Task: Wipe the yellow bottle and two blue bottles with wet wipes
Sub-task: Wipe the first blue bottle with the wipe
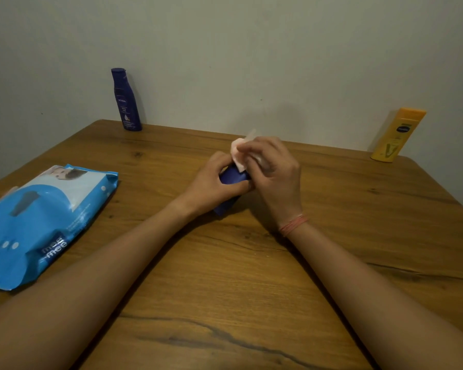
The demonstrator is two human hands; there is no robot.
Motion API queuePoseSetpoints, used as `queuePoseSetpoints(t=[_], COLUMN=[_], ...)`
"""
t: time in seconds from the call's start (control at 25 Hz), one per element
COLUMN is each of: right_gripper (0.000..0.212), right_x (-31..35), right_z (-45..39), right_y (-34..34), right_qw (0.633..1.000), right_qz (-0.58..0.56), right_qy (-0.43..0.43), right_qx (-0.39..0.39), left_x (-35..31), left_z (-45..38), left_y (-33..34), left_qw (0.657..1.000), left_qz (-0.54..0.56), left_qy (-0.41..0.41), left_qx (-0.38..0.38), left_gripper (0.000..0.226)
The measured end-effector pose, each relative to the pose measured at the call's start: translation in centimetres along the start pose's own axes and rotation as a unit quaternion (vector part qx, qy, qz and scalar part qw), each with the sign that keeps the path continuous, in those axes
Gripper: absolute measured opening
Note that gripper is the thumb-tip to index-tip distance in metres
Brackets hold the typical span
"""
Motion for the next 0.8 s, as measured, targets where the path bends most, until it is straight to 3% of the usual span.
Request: queuePoseSetpoints(t=[0.08,0.2,0.28,0.52,0.8], right_gripper=[0.016,0.016,0.016,0.016,0.012], right_x=[-0.1,-2.5,-3.2,0.2,-3.4], right_z=[-0.1,-0.4,-0.3,0.4,0.4], right_y=[0.1,-1.2,-1.5,1.1,-0.4], right_qw=[1.000,0.995,0.992,0.998,0.977], right_qz=[0.017,-0.002,-0.001,0.019,-0.082], right_qy=[0.003,0.100,0.122,-0.001,0.194], right_qx=[0.001,-0.031,-0.033,0.051,-0.003], left_x=[0.0,-0.3,-0.4,-0.5,0.4], left_z=[-0.1,-0.1,-0.1,0.0,-0.2], left_y=[-0.4,-1.0,-1.2,-1.7,-0.5], left_qw=[0.998,0.989,0.984,0.978,0.997], left_qz=[-0.036,-0.109,-0.141,-0.140,-0.055], left_qy=[0.012,0.041,0.047,0.060,-0.009], left_qx=[-0.041,-0.086,-0.100,-0.142,-0.061], left_gripper=[0.058,0.076,0.076,0.055,0.058])
Point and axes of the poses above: each hand's wrist, its own z-axis away from the middle knuckle, its own y-axis out of the palm, x = y × z, the point moved 6 cm from there along -z, towards the middle knuckle, and after that the axes turned 7 degrees about z, right-handed, at the moved point
